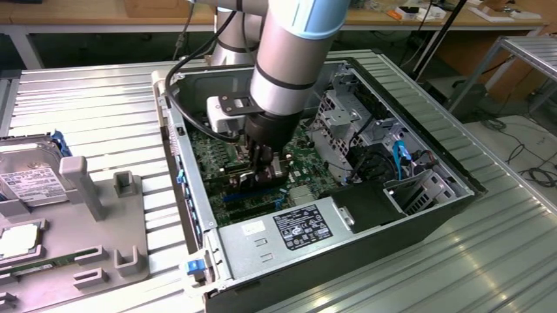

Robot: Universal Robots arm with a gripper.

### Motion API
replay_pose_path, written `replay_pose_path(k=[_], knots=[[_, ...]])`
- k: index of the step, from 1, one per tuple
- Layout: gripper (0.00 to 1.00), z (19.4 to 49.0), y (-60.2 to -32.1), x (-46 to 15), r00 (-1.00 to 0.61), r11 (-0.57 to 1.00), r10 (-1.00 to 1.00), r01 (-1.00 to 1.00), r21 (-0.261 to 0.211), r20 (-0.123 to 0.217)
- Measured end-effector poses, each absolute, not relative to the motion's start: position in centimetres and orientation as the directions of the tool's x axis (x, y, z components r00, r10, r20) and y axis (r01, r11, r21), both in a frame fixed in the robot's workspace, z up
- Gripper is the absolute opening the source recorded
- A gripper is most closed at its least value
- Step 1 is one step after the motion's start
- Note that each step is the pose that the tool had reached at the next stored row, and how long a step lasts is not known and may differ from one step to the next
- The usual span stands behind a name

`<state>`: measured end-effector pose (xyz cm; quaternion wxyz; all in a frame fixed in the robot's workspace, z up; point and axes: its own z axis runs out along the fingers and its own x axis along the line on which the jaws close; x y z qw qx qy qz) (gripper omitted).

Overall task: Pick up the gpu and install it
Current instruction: 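Insert the gpu into the slot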

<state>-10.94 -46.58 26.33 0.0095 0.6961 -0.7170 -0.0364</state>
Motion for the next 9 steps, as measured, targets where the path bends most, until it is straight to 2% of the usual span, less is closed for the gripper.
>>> replay_pose_path(k=[9], knots=[[0.27,26.20,-46.58,-11.01,-0.031,0.028,-0.999,-0.997,0.065,-0.037]])
